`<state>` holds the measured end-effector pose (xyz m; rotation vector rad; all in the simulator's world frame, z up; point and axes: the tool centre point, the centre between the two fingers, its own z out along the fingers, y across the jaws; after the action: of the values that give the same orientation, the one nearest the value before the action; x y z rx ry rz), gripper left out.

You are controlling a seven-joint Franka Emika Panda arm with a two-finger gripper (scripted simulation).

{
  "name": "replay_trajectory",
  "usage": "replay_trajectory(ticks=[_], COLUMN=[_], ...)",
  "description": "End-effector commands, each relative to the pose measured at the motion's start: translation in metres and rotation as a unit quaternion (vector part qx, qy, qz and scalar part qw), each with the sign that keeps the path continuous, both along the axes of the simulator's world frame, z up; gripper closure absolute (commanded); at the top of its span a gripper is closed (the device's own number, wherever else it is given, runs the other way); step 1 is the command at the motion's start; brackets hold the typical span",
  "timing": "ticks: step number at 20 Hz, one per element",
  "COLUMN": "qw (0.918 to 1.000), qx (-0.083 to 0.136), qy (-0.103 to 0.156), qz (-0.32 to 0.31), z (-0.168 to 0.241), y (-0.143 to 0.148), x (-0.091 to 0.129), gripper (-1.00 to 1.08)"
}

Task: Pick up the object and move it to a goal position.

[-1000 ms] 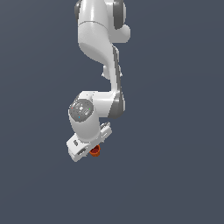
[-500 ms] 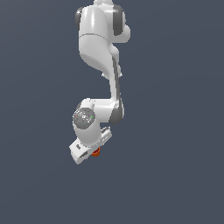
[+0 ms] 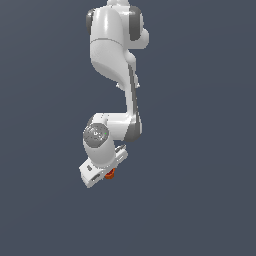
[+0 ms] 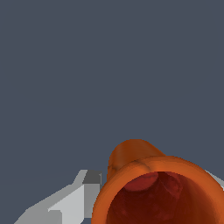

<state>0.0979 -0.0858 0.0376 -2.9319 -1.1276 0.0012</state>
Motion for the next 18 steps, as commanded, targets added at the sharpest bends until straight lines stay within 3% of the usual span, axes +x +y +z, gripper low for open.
replay_trajectory(ticks=[1,10,18], qw=[1.0,1.0,1.0], qx=[0.0,0.0,0.0], qy=[0.0,0.0,0.0], qz=[0.0,0.0,0.0], z=[0.0,0.01,0.046], y=[0.0,-0.003,-0.015], x=[0.0,-0.005,-0.022], gripper=[1.08,1.08,1.08])
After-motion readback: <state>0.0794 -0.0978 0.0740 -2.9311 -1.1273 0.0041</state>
